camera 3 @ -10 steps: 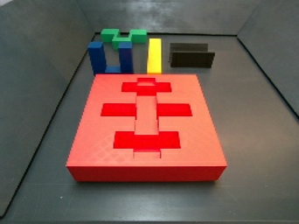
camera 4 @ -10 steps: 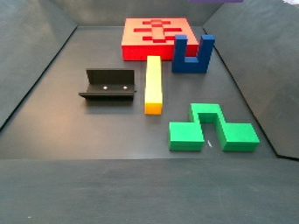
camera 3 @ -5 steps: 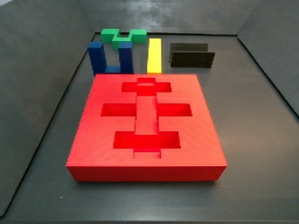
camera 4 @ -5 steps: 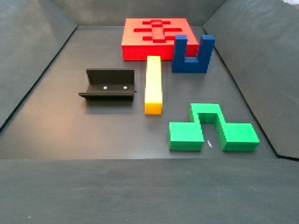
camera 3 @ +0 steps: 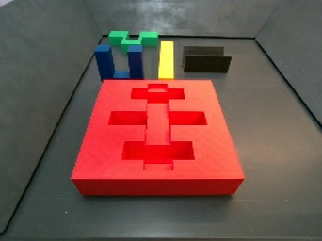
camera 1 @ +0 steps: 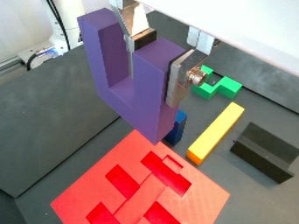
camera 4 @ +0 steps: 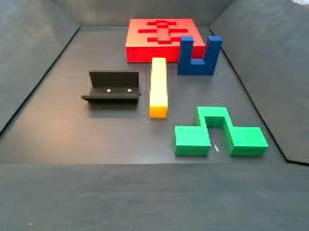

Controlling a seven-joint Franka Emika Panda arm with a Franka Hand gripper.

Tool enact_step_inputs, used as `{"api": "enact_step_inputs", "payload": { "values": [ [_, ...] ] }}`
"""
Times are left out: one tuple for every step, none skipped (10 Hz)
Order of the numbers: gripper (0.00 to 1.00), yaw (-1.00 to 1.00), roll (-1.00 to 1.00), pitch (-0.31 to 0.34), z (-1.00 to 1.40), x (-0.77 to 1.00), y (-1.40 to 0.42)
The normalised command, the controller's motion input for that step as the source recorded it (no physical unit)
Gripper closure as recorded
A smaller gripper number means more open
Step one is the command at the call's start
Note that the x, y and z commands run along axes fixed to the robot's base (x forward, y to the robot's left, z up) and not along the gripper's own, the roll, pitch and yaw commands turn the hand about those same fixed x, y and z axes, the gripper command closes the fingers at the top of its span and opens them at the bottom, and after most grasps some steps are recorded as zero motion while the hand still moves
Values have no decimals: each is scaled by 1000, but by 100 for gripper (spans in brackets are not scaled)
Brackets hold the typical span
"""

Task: Pick up the purple object. Move up. Move to above the board. Insert the purple object.
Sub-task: Insert the purple object.

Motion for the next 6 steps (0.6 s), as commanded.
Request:
{"api": "enact_step_inputs", "payload": {
  "values": [
    [100,0,11,-190,-843,249,-789],
    [100,60,16,-179,-851,309,-806],
    [100,106,20,-149,-911,431,-794],
    [100,83,29,-141,-926,417,-803],
    [100,74,34,-146,-926,417,-797],
    [100,34,57,-156,-909,437,-786]
  ]
}}
